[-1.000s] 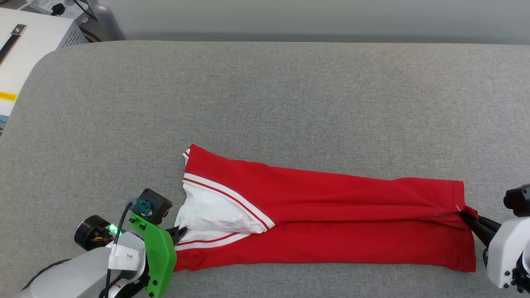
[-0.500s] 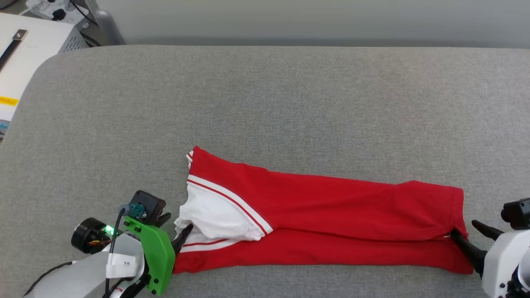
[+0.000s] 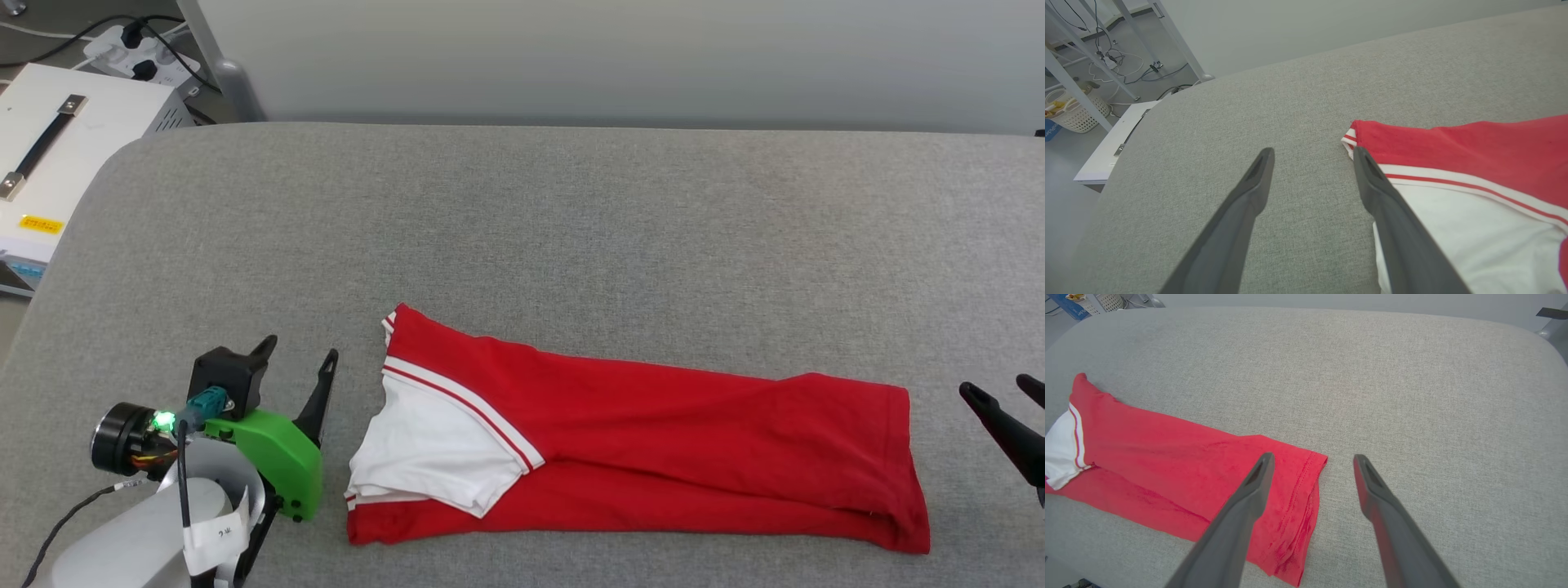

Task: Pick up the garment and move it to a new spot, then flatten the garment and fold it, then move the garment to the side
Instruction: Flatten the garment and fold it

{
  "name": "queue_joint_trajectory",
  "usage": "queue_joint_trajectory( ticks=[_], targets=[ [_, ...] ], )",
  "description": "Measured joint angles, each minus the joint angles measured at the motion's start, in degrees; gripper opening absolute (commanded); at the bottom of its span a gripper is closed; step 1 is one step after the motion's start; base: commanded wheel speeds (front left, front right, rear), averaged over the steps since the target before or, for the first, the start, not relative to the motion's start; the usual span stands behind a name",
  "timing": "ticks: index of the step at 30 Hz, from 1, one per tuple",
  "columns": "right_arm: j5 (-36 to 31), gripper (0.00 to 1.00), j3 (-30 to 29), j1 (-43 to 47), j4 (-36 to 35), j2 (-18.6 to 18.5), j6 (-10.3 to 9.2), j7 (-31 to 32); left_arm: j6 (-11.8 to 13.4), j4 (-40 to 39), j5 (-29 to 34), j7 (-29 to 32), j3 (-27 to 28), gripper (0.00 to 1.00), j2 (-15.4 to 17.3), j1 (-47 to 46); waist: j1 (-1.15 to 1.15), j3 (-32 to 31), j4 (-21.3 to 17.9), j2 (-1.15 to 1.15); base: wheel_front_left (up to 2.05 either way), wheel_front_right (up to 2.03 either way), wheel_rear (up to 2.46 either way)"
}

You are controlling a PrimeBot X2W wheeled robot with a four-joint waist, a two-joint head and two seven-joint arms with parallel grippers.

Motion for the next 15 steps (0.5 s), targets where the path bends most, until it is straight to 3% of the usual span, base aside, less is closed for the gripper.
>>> queue_joint_trajectory(
  ticks=[7, 15],
  targets=[
    [3.82, 1.00, -2.66, -0.18, 5.00, 1.22, 0.00, 11.06, 4.15, -2.69, 8.58, -0.48, 10.04, 1.00, -3.57, 3.91, 0.00, 0.68, 0.76, 0.00, 0.00, 0.00, 0.00],
    [5.04, 1.00, -2.15, -2.92, 11.59, 3.71, 0.00, 14.51, 4.74, -5.28, 20.11, -0.48, 23.19, 1.00, -9.79, 10.76, 0.00, 2.50, 2.80, 0.00, 0.00, 0.00, 0.00]
  ],
)
